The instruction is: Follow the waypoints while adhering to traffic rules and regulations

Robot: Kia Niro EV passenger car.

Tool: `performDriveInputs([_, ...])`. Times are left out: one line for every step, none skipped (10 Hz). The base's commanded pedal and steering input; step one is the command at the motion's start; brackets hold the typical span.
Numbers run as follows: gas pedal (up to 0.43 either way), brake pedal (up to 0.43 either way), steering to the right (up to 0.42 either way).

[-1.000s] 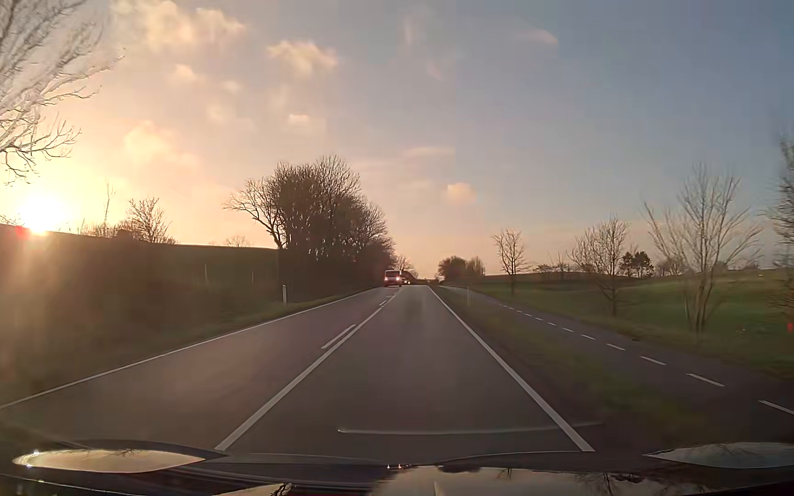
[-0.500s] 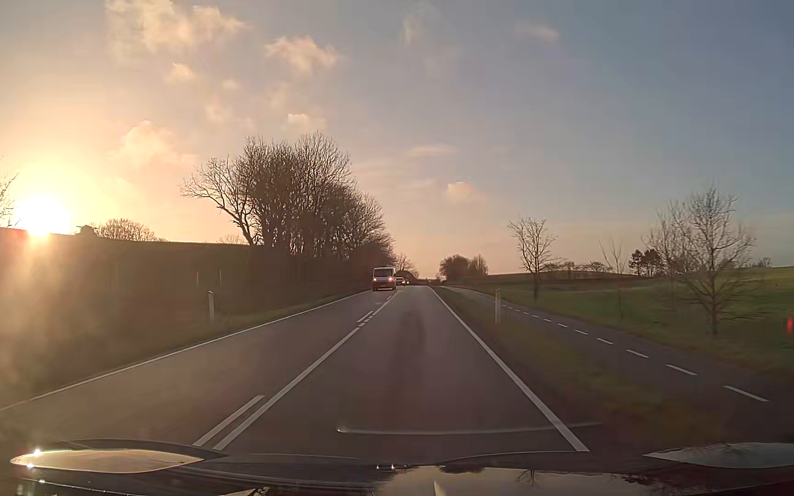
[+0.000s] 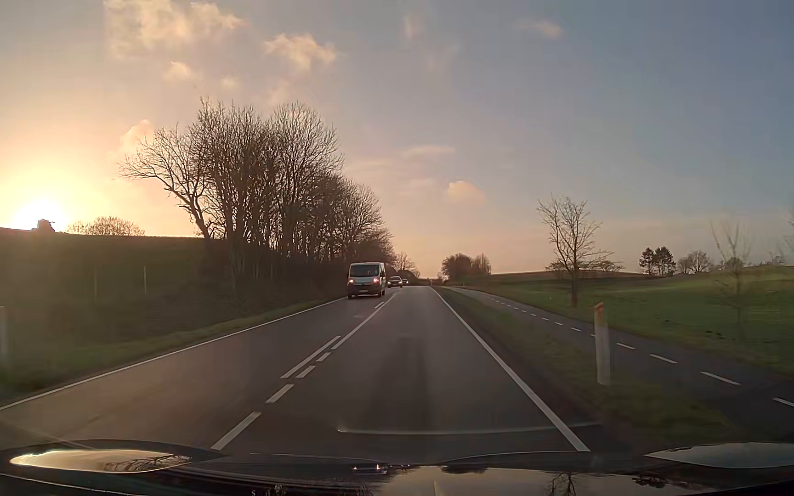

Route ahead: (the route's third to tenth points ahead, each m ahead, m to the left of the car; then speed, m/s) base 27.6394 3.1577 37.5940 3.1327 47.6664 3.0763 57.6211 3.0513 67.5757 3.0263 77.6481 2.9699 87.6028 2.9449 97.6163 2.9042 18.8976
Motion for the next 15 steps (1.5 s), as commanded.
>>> performDriveInputs([0.248, 0.000, -0.001])
performDriveInputs([0.248, 0.000, -0.001])
performDriveInputs([0.248, 0.000, -0.001])
performDriveInputs([0.248, 0.000, -0.001])
performDriveInputs([0.248, 0.000, -0.001])
performDriveInputs([0.248, 0.000, -0.001])
performDriveInputs([0.248, 0.000, 0.000])
performDriveInputs([0.248, 0.000, 0.000])
performDriveInputs([0.248, 0.000, 0.002])
performDriveInputs([0.248, 0.000, 0.002])
performDriveInputs([0.248, 0.000, 0.002])
performDriveInputs([0.248, 0.000, 0.002])
performDriveInputs([0.248, 0.000, 0.002])
performDriveInputs([0.240, 0.000, 0.002])
performDriveInputs([0.220, 0.000, 0.002])
